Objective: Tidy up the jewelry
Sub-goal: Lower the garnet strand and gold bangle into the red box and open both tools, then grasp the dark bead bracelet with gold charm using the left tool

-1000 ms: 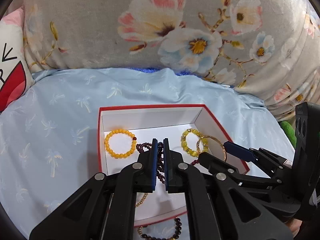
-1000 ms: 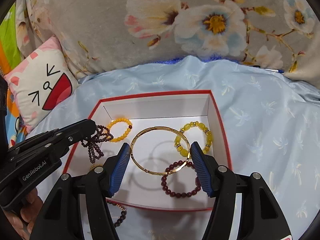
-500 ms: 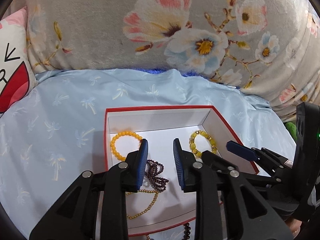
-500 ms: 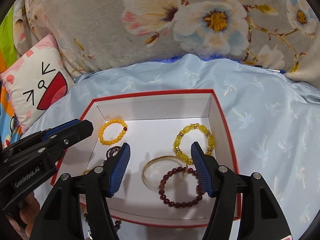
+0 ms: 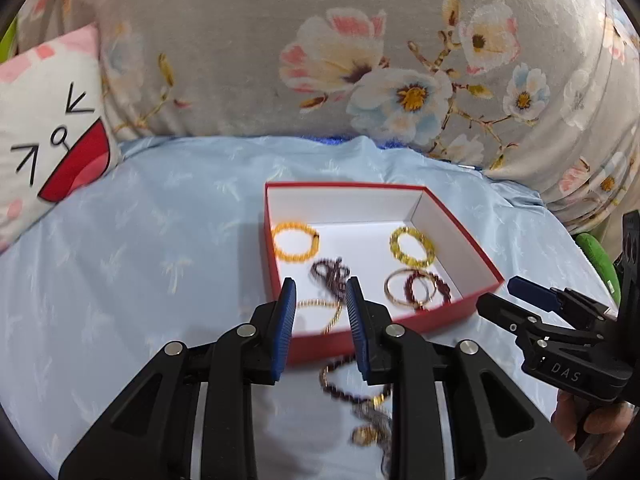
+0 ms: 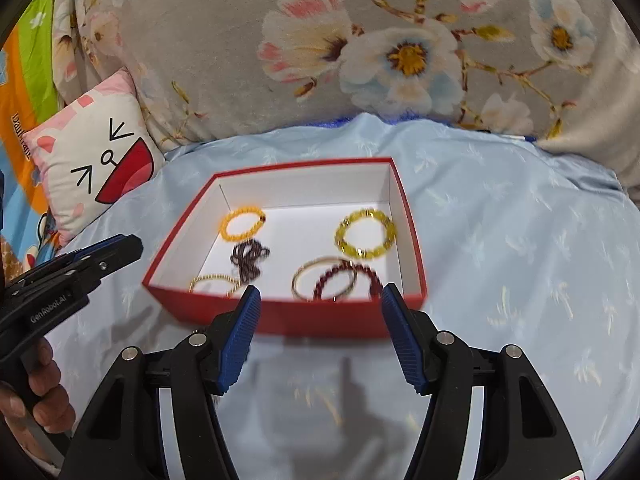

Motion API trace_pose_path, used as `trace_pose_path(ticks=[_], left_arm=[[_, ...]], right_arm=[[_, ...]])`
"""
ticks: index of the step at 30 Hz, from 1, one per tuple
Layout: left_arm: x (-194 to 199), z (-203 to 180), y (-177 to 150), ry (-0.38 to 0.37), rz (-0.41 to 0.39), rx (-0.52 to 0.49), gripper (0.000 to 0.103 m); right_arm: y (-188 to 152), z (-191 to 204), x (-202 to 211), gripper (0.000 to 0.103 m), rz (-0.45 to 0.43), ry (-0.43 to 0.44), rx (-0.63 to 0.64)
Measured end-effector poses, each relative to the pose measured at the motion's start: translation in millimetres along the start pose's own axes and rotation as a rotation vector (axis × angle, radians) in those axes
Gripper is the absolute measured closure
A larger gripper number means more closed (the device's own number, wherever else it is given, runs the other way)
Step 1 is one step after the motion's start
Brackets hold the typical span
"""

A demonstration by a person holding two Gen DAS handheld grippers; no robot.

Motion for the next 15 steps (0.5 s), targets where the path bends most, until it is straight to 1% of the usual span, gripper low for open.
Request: trace_pose_path(ticks=[3,6,9,15], left_arm=[[9,4,-19,0.005,0.029,0.017,0.078],[8,2,-40,0.004,0.071,0.019,0.078],[1,-3,-57,-0.015,0.115,0.029,0.078],[-22,-7,-75,0.003,0.171,0.029,0.078]], right_arm=[[-19,-3,11,0.043,0.024,-0.001,-0.018],[-38,-6,19,0.043,0.050,0.000,-0.043],[-50,-6,23,0.043,0.068,0.003,-0.059],[-62,-4,22,0.043,0.086,0.014,-0.074]])
Point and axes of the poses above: each gripper's, at about its wrist camera, not at the fingertips, and x roughly against the way its jaws point, z to its left, y to its top, the point moved 6 cm from there along -x, roughly the way its jaws point, and after that the axes turned 15 degrees about -z, right-handed, at the moved point
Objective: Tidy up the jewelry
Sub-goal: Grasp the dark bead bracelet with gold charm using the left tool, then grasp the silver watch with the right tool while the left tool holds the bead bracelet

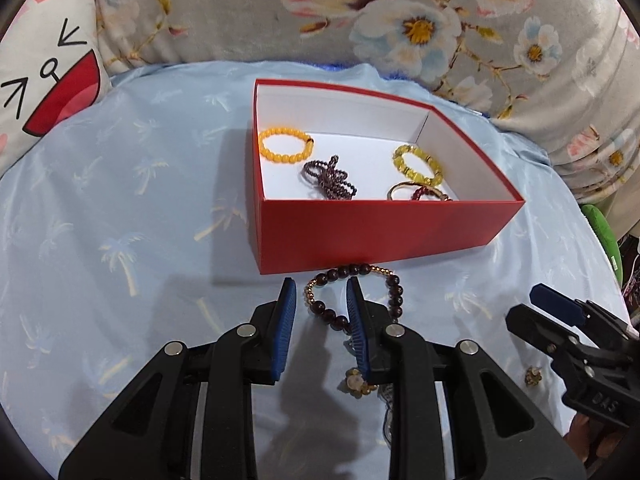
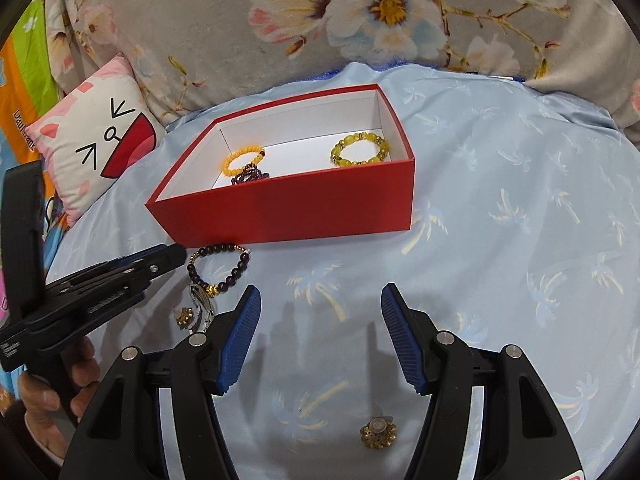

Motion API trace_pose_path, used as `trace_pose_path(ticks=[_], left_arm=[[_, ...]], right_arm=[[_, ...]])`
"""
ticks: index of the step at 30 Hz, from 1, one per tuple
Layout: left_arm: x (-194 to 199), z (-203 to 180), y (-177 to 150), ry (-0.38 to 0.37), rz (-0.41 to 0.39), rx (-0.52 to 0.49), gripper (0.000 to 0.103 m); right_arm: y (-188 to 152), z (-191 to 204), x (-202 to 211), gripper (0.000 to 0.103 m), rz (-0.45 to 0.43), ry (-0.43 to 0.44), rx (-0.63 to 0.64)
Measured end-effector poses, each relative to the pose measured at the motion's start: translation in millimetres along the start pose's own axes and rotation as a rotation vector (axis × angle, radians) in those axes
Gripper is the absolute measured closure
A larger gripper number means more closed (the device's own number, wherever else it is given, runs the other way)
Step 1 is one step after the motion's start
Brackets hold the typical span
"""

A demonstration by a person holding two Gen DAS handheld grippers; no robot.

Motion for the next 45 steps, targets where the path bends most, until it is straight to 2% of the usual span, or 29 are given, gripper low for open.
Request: trace_pose_path(ticks=[5,12,14,15,16,18,20,32,36,40,45], left_arm=[[-11,-1,-6,-0.019,0.036,0.011,0.078],[-18,-4,-5,0.007,0.035,-0.016,0.079],[-19,-5,-6,0.017,0.033,-0.031,0.083],[-19,-5,-6,0.017,0.035,-0.033,0.091],[-20,-5,-6,0.015,0.036,-0.029,0.095],[-20,-3,-5,0.001,0.038,-0.012,0.095],[-19,-2,-6,-0.007,0.039,0.001,0.100],[17,16,-5,-0.004,-0.033,0.053,0.100],[22,25,-11,0.019,-0.031,0.066,0.100],[25,32,-18,0.036,-0.022,0.078,0.100],[27,34,-18,0.039,-0.028,0.077,0.100]], right_arm=[[-5,1,-4,0.043,0.011,0.012,-0.005],[-10,6,-8,0.043,0.025,0.015,0.010],[-11,8,-9,0.043,0.030,0.019,0.013],[-12,9,-10,0.043,0.033,0.021,0.013],[-13,10,-10,0.043,0.035,0.023,0.015],[-15,13,-11,0.043,0.040,0.029,0.022],[-17,17,-11,0.043,0.045,0.038,0.028],[-40,65,1,0.047,0.095,0.164,0.073],[-51,81,-1,0.056,0.129,0.192,0.095],[-52,89,-4,0.061,0.126,0.186,0.117],[-52,89,-6,0.077,0.119,0.169,0.127]])
Point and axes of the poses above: each gripper's, at about its wrist camera, not at the fingertips, and x roughly against the way its jaws point, z to its left, y to its top, the point moved 6 cm from there along -x, roughly the way its jaws point, and after that the axes turned 15 degrees about -z, right-handed, at the moved point
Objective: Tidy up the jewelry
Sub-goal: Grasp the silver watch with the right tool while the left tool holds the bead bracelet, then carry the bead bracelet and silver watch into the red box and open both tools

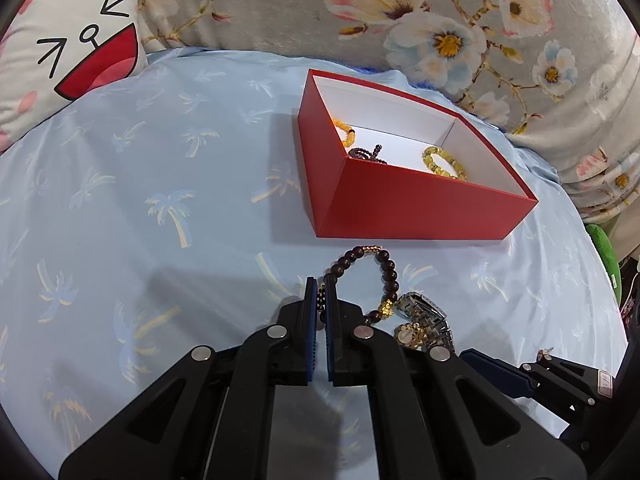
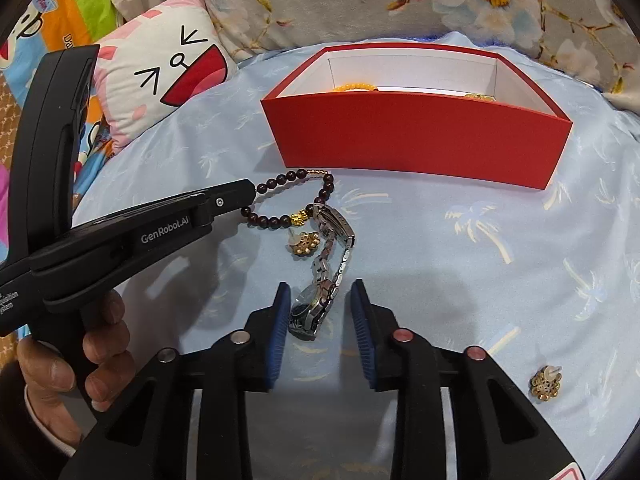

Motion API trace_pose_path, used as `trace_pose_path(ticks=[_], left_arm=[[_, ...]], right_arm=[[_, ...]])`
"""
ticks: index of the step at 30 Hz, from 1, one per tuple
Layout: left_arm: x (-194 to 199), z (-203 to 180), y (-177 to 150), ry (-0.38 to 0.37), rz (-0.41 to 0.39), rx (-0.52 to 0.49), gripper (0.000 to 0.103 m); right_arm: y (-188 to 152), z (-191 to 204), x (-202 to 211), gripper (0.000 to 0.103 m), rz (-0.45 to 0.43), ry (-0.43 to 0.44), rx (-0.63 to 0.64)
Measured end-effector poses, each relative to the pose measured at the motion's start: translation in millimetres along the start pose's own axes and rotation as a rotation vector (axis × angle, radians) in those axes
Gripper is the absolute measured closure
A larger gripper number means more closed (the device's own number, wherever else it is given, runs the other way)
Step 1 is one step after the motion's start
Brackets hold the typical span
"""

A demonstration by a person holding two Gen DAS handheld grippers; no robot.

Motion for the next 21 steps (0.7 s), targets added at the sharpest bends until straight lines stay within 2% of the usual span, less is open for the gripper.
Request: trace_pose_path(ticks=[5,13,21], left_arm=[[0,-2,-1,0.003,-0.002,-0.015,0.100],[3,-6,-1,0.005,-0.011,-0.030,0.100],[26,-14,17,-0.015,-0.051,-0.031,0.100]], right_arm=[[-2,0,1,0.090,-0.001,0.006,-0.003],[-1,-5,8,0.093,-0.010,-0.008,-0.019],[24,-26,36,0.094,-0.087,-0.041,-0.056]])
Point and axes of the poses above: each gripper's, at about its wrist camera, not at the fingertips, and x roughly against the way its jaws point, z to its left, y to its top, the point moved 6 cm from there along -x, roughly the way its jaws point, and after that the axes turned 15 degrees about -z, right-handed, at the moved point
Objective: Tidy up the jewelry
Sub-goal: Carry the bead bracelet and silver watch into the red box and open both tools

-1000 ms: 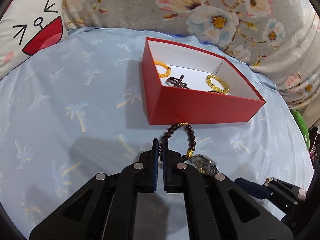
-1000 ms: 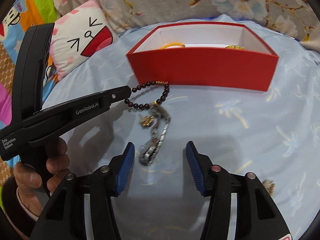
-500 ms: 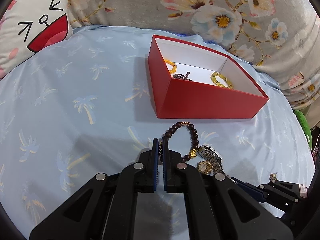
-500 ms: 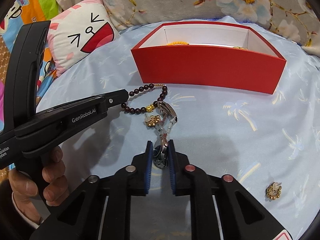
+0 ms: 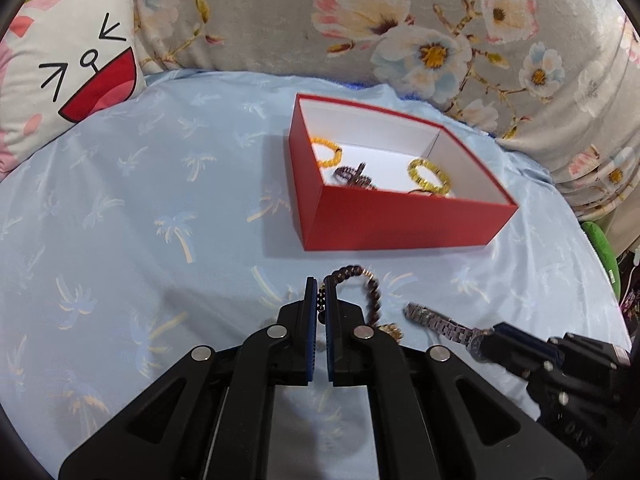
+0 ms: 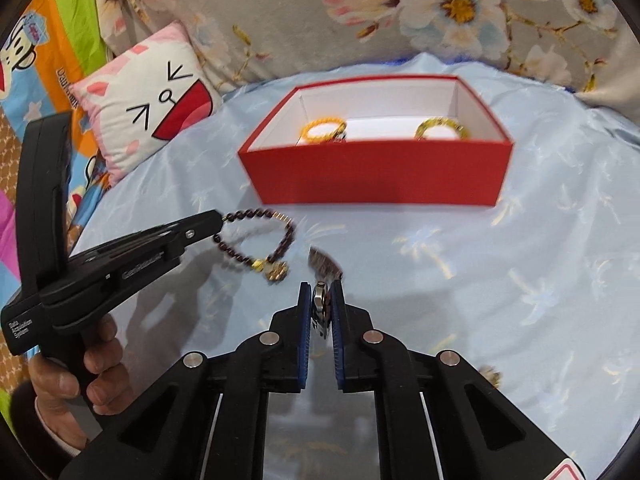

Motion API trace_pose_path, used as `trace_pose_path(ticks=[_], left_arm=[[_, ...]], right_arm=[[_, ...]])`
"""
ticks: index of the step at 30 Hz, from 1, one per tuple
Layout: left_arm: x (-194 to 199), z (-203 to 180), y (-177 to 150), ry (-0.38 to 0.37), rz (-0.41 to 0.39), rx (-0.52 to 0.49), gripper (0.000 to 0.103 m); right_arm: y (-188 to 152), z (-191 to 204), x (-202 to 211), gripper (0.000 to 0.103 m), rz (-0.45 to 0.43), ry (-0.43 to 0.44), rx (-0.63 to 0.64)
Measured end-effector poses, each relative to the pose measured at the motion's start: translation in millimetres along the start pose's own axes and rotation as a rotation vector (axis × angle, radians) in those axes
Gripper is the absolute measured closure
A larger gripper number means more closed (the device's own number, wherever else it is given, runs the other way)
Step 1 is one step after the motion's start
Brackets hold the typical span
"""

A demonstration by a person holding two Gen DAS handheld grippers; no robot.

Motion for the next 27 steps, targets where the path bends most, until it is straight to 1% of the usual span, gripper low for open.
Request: trace_pose_path(ticks=[7,13,17,20,24,27], left_arm=[[22,-19,42,-0.065,-0.065,-0.009,0.100],[18,-39,88,-0.122,-0.112,-0.023,0.100],[3,-51,115,-0.121,-0.150,-0.054,0.100],[-17,-54,128,-0.117,-0.151,-0.058,0.100],[-44,-54,139,-0.111,-0.146,-0.061,0.100],[-66,-53,141,-0.107,-0.129,-0.062,0.100]], right_arm=[[40,-25,16,0.094,-0.073,-0.040,-0.015],[86,-39,18,0.094,-0.138,-0.043,-0.014],[120,-44,9,0.094,-0.180,-0.048,0.003],[143,-48,-6,0.094,-0.196,-0.040,-0.010],[165,-53,-32,0.094,-0.193,-0.026,-0.041],[175,-56,-57,0.094,-0.175,-0.015,-0.074]])
Point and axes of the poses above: each gripper's, at about its wrist camera, not at the fingertips, and x roughly against the way its jaws point, z to its left, y to its top, the point moved 6 cm from there along -x, roughly the way its jaws point, and after that the axes turned 15 degrees about -z, right-handed, at the moved point
